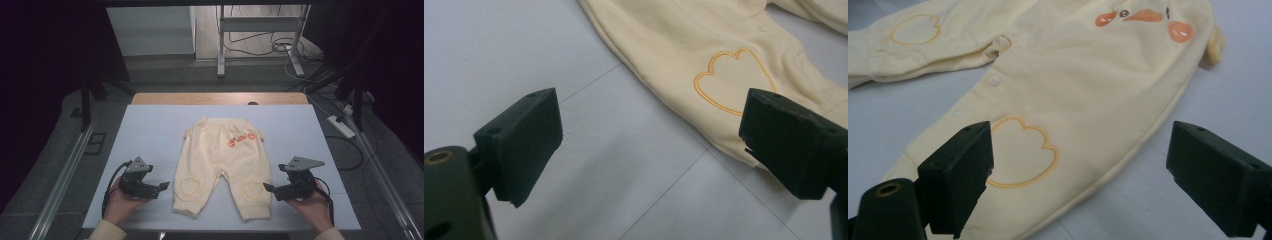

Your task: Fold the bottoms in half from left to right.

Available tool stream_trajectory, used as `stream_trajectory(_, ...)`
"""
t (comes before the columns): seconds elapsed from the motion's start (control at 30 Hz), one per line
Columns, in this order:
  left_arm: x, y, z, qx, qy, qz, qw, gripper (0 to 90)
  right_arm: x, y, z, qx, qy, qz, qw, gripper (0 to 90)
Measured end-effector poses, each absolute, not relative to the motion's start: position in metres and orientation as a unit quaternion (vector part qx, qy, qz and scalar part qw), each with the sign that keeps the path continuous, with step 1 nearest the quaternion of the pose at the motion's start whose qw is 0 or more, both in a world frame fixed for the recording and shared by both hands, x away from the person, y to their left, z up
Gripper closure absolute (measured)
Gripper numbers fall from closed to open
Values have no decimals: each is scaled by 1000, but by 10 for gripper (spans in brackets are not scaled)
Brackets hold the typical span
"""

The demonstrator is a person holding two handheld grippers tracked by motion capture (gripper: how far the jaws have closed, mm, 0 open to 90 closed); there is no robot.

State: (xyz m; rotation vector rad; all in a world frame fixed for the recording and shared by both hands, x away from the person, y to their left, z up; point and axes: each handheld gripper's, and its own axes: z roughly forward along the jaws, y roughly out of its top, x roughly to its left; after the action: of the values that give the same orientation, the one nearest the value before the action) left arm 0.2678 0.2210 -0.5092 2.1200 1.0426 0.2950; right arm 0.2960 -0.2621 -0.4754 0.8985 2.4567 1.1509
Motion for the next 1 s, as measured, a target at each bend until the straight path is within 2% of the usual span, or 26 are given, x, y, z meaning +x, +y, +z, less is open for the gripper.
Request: stream_trajectory(1.0, 269, 221, -510, 826, 409, 116, 370, 101, 296, -209, -471, 263, 867, 405, 123, 125)
